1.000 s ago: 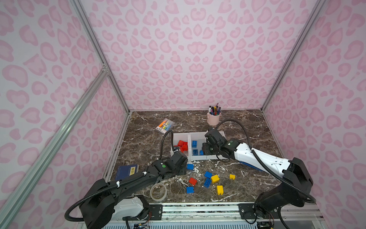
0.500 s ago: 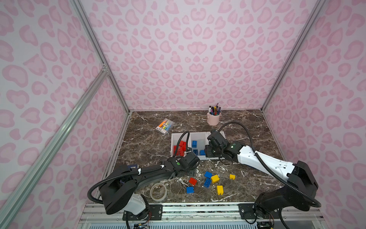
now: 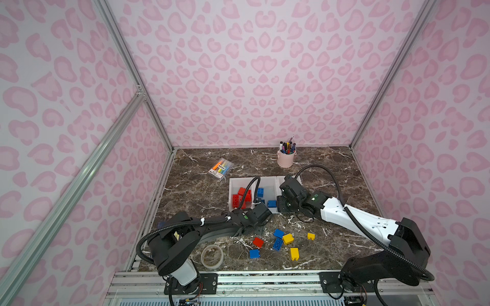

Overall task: Sort the legos into containers by color
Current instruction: 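Lower the left gripper onto a blue brick before the bin, then carry the blue brick over the middle compartment and open the left gripper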

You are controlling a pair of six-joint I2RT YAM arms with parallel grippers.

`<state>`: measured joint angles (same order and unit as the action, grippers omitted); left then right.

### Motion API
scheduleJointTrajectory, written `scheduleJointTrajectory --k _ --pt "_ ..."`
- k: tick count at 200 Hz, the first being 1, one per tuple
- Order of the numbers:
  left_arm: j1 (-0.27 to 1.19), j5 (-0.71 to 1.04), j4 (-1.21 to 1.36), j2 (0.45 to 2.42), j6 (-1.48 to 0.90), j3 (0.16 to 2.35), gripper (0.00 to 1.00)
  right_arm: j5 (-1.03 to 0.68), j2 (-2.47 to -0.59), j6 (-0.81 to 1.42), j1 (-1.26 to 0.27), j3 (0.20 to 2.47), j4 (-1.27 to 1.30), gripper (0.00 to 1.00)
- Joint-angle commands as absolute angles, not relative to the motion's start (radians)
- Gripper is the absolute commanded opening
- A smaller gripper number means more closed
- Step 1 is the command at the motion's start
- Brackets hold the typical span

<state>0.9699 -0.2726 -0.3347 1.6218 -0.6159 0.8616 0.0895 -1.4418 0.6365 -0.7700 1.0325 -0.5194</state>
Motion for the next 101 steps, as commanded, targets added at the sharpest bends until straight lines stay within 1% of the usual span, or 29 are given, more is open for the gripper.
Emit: scheduleJointTrajectory --k 1,29,74,101 --pt "0.969 -0.298 -0.303 1.641 -0.595 0.883 0.74 0.102 -1.443 0.649 -0.769 1.024 -0.512 0.63" --pt "0.969 -0.285 -0.296 1.673 -0.589 0.893 0.70 0.101 -1.444 0.650 -0.771 1.021 -0.511 0.63" --pt "0.969 -0.277 -0.284 1.698 -0.598 0.887 0.51 0.101 -1.440 0.656 -0.770 1.014 -0.511 0.63" --pt "0.969 -0.273 -0.282 1.695 -0.598 0.879 0.45 0.101 -1.440 0.656 -0.770 1.012 -0.511 0.63"
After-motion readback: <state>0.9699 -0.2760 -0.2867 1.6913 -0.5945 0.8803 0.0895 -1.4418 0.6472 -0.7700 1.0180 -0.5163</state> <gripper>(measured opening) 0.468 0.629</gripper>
